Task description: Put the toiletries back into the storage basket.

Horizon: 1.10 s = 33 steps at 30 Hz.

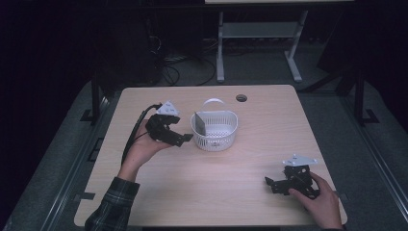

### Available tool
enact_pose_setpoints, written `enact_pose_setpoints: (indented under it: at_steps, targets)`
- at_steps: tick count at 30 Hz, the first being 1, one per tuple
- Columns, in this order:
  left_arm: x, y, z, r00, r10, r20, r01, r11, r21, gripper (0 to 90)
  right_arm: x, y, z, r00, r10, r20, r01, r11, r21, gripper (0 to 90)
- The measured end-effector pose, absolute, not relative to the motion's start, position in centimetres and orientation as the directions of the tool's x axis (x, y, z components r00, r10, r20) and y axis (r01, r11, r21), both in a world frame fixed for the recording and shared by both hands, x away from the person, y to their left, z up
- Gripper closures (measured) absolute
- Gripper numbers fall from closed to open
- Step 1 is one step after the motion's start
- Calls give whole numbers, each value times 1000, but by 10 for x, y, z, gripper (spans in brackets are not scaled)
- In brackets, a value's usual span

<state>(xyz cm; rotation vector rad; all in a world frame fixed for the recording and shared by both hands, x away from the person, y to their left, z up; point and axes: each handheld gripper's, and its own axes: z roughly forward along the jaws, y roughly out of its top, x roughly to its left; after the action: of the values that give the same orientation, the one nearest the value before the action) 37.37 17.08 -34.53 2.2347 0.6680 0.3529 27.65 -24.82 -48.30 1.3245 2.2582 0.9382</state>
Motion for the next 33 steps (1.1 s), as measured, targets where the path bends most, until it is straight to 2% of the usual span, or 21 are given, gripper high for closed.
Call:
enact_pose_setpoints:
  at_steps: [23,33]
  targets:
    - [317,216,-396,782,620,54,372,-536,758,167,276,-248,-483,-496,868,25,630,340,698,0]
    - [297,238,-428,753,657,34,409,-508,758,166,276,-248,-483,-496,868,25,630,341,698,0]
